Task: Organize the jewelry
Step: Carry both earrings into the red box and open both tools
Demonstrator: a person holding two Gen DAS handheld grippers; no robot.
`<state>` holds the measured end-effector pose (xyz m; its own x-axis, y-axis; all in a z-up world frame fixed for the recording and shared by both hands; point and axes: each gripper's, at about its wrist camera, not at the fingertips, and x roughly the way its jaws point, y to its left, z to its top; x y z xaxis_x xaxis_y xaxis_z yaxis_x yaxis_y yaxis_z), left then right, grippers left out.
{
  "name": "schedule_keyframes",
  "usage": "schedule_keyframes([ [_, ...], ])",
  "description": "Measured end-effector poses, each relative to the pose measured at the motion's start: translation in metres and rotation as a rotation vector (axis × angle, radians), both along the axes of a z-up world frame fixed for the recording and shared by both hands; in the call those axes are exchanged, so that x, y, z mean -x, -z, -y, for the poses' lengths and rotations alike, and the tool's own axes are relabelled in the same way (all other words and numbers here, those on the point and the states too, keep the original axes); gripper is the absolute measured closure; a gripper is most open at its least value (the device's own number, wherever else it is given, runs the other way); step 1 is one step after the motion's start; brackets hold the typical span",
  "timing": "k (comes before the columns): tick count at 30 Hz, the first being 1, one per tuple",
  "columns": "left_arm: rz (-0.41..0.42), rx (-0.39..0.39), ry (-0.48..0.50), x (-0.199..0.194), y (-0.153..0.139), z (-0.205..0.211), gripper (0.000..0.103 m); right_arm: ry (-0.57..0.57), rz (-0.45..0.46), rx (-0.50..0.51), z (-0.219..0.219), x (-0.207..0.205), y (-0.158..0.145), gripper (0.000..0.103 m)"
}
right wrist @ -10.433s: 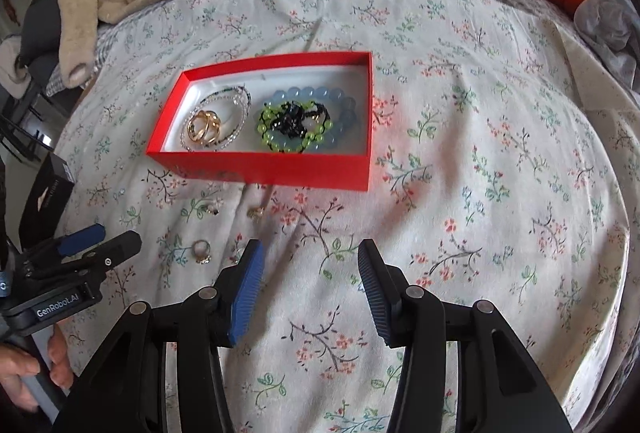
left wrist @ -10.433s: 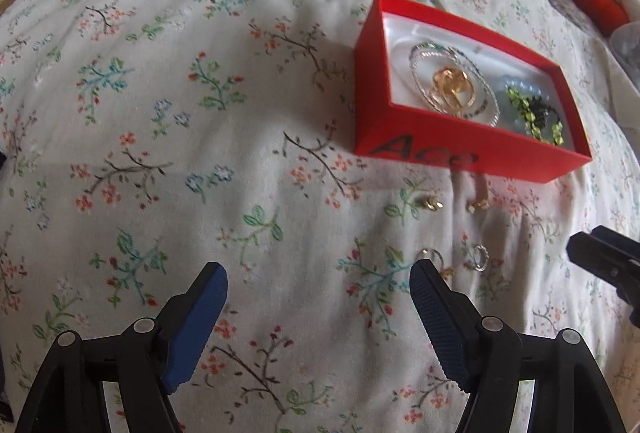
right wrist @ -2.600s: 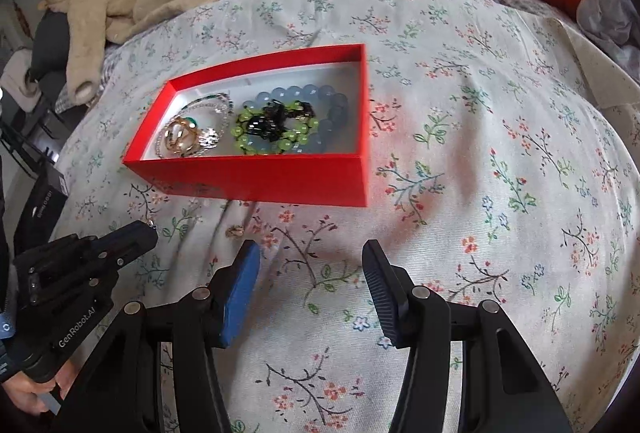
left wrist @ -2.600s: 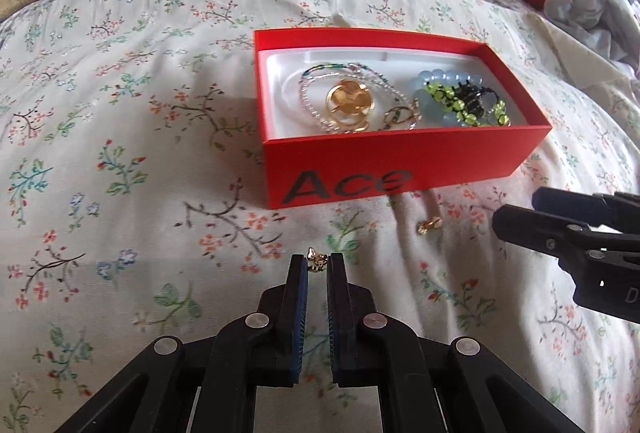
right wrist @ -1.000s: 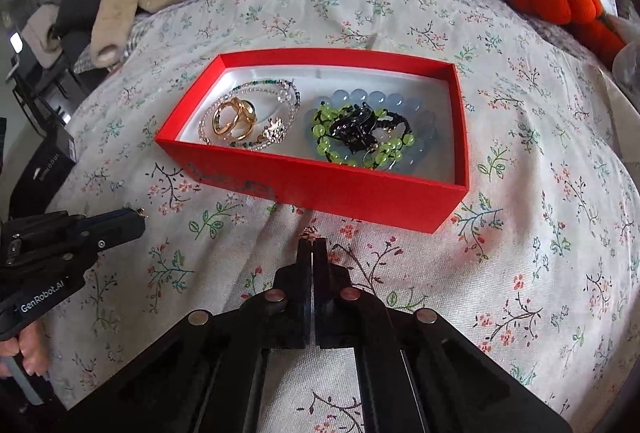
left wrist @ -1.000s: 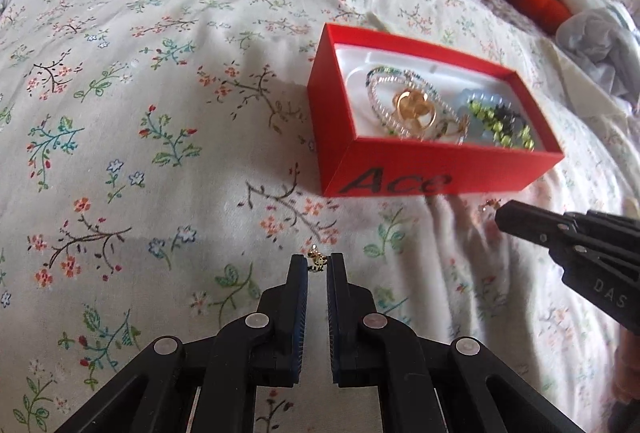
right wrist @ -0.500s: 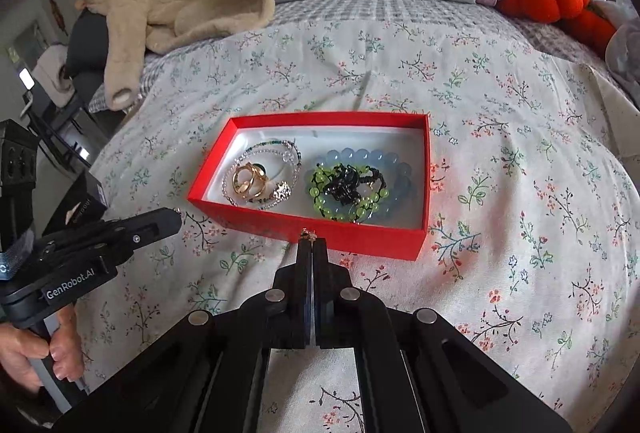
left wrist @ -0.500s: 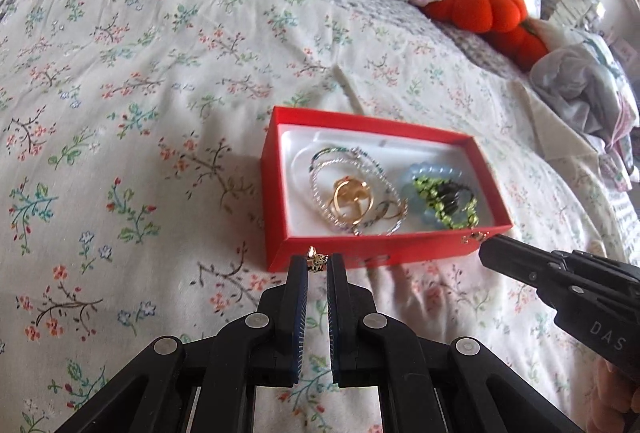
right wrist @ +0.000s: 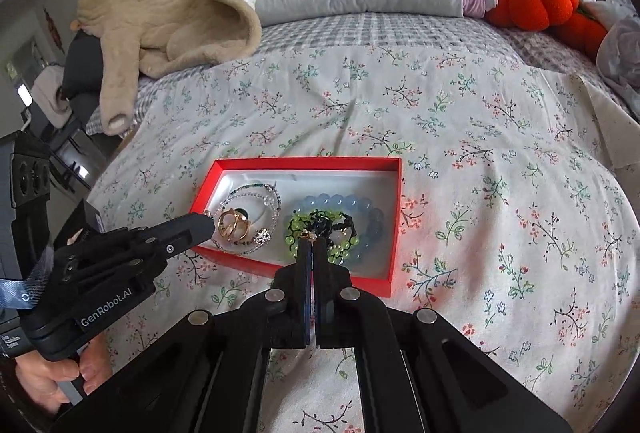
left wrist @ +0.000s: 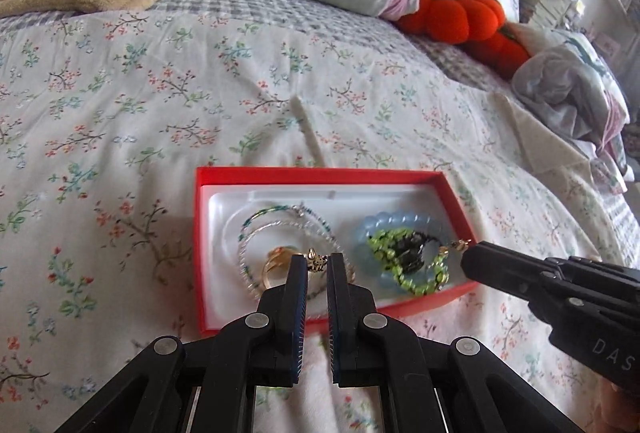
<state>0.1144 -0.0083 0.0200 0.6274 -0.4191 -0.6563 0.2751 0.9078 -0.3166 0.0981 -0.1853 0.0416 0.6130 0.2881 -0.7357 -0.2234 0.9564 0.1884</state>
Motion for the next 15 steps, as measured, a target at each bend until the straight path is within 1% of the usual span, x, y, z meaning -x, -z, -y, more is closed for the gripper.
schedule_keyframes([
  [4,0.026,-0.004,0.009,-0.008,0.001,0.01,0.099,0.027,-0.004,-0.022,0.008,-0.009,0.002,0.103],
  [8,0.041,0.004,0.013,-0.013,0.002,0.014,0.098,0.034,-0.014,-0.023,0.012,-0.015,0.006,0.103],
  [9,0.035,0.004,0.016,-0.015,0.003,0.015,0.096,0.033,-0.015,-0.022,0.012,-0.016,0.007,0.103],
  [10,0.02,0.002,0.022,-0.016,0.003,0.016,0.086,0.032,-0.016,-0.023,0.013,-0.018,0.007,0.103],
  [11,0.002,0.005,0.032,-0.018,0.002,0.017,0.079,0.03,-0.017,-0.027,0.013,-0.018,0.007,0.103],
  [12,-0.006,0.011,0.037,-0.018,0.001,0.017,0.064,0.03,-0.017,-0.037,0.014,-0.019,0.007,0.103],
  [13,-0.004,0.013,0.034,-0.017,-0.002,0.016,0.053,0.027,-0.02,-0.047,0.015,-0.019,0.007,0.1],
  [15,0.004,-0.005,0.017,-0.013,-0.008,0.014,0.046,0.018,-0.038,-0.035,0.014,-0.021,0.006,0.1],
])
